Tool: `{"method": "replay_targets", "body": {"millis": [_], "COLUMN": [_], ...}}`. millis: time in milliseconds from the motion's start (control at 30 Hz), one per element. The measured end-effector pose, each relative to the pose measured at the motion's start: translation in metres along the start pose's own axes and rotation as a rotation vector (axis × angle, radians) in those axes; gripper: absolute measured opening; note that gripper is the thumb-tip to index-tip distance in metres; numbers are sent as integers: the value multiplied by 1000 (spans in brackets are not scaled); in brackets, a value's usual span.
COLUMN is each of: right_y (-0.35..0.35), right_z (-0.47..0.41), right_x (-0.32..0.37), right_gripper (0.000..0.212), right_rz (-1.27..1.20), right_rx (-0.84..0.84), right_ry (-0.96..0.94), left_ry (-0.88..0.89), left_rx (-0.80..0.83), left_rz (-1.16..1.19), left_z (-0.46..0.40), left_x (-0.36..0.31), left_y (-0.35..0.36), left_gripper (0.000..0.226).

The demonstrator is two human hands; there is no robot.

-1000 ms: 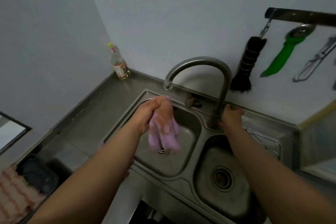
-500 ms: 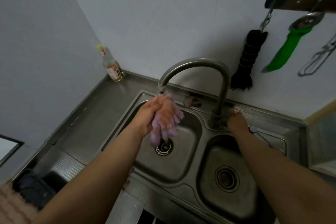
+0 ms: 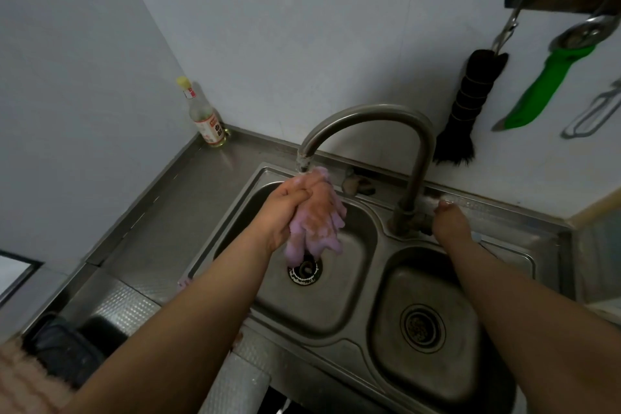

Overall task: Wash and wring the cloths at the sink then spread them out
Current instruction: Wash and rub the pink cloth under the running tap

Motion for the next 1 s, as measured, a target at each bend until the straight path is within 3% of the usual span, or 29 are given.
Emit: {"method": "replay_targets", "body": {"millis": [167, 300, 367, 467, 533, 633, 733, 767, 867, 1000], "right_y": [-5, 12, 29, 35, 33, 36, 46, 52, 72, 66], "right_z": [7, 25, 38, 58, 60, 47, 42, 45, 52, 26], "right_x": [9, 24, 55, 132, 167, 180, 184, 190, 205, 204], "right_gripper": [38, 53, 43, 28, 26, 25, 21, 22, 34, 39], "right_rz": [-192, -406, -527, -634, -693, -728, -711, -686, -461, -357], "right_rx": [-59, -292, -272, -25, 136, 232, 141, 126, 178, 87], "right_ry": [128, 413, 271, -195, -398, -393, -345, -362, -387, -349], "left_ry": [-33, -14, -16, -29, -50, -93, -114, -126, -198, -198], "left_rx": [23, 38, 48, 57, 44, -107, -545, -623, -627, -538], "left_rz": [9, -7, -68, -124, -84, -60, -225, -245, -113, -42], "left_z": [1, -3, -6, -10, -10, -12, -27, -30, -38, -51], "left_x": [-1, 1, 2, 5, 4, 3, 8, 8, 6, 6], "left_y": [2, 0, -3, -6, -9, -18, -31, -31, -14, 6], "left_gripper": [32, 36, 36, 37, 35, 33, 39, 39, 31, 26]}}
Point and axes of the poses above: each hand's wrist, its own z-axis away from the middle knuckle, its own y-axis out of the palm, x = y × z, the point moved 2 cm from there along -z, towards the middle knuckle, and after that the axes turned 15 degrees about -y, right-handed, at the moved point
